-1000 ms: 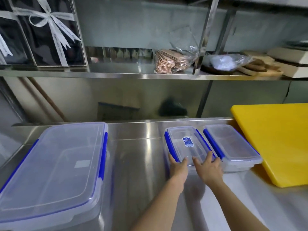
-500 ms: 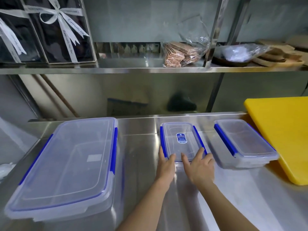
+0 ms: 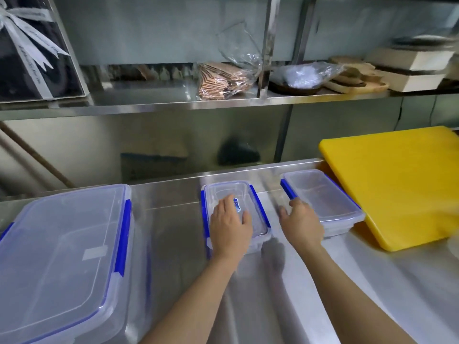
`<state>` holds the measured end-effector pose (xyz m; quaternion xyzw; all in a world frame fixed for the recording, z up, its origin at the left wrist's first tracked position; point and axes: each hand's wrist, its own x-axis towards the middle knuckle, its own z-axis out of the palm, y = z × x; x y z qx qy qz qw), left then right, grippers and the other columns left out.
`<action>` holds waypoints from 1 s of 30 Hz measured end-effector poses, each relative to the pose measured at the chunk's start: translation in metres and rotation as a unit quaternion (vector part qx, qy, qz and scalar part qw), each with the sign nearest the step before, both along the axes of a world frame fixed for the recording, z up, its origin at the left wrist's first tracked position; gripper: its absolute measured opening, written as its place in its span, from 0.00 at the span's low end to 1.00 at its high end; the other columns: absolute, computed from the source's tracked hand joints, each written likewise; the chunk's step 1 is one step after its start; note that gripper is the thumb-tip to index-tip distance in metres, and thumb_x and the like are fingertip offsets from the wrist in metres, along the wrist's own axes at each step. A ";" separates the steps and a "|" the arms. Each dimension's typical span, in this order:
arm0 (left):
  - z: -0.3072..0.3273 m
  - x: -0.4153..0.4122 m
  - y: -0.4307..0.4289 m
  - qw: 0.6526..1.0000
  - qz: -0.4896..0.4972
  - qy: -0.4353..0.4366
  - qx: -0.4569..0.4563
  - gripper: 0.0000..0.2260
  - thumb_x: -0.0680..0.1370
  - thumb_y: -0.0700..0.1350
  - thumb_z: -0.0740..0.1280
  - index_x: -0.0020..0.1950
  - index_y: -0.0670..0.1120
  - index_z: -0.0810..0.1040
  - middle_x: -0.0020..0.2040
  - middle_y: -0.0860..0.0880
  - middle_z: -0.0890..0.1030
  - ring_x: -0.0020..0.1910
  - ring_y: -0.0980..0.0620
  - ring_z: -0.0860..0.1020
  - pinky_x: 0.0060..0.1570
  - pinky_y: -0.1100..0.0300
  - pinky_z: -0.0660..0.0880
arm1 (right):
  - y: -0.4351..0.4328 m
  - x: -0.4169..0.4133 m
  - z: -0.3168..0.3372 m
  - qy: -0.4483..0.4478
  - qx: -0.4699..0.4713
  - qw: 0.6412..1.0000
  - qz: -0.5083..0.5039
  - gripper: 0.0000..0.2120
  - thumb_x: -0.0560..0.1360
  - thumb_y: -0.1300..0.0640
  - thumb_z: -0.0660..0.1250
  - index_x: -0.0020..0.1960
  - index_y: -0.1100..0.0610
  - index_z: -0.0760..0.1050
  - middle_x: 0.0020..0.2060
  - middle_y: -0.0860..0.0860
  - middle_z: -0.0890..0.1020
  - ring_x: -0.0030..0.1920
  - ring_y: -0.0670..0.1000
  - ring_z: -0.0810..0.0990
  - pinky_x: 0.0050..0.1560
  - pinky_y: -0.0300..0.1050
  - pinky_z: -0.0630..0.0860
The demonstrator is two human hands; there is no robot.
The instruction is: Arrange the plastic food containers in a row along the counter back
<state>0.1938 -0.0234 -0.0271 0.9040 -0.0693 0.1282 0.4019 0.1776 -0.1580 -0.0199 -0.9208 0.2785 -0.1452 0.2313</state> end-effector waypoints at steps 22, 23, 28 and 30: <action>-0.030 0.017 -0.142 0.921 -0.280 0.232 0.141 0.26 0.80 0.57 0.51 0.76 0.55 0.47 0.79 0.50 0.49 0.77 0.48 0.46 0.73 0.46 0.49 | -0.093 -0.020 -0.060 0.125 -0.170 0.977 0.029 0.31 0.78 0.49 0.55 0.76 0.52 0.44 0.77 0.53 0.50 0.77 0.53 0.45 0.72 0.57 0.53; -0.029 0.016 -0.139 0.920 -0.283 0.229 0.147 0.26 0.80 0.57 0.51 0.77 0.54 0.48 0.79 0.50 0.49 0.77 0.47 0.45 0.73 0.46 0.49 | -0.091 -0.020 -0.060 0.122 -0.168 0.978 0.028 0.31 0.79 0.48 0.54 0.76 0.52 0.44 0.77 0.53 0.49 0.77 0.54 0.45 0.72 0.57 0.53; 0.000 0.001 -0.108 0.943 -0.238 0.215 0.091 0.24 0.79 0.54 0.58 0.73 0.46 0.62 0.74 0.47 0.64 0.72 0.45 0.64 0.67 0.50 0.65 | -0.087 -0.014 -0.049 0.168 -0.163 0.972 0.019 0.29 0.78 0.44 0.54 0.74 0.53 0.49 0.75 0.55 0.55 0.76 0.56 0.50 0.70 0.58 0.57; 0.018 -0.008 -0.086 0.964 -0.184 0.160 0.102 0.17 0.80 0.51 0.59 0.66 0.44 0.71 0.67 0.45 0.73 0.63 0.45 0.72 0.59 0.53 0.70 | -0.083 -0.009 -0.041 0.175 -0.152 0.973 0.013 0.26 0.77 0.41 0.55 0.70 0.55 0.59 0.70 0.57 0.65 0.72 0.58 0.60 0.66 0.57 0.64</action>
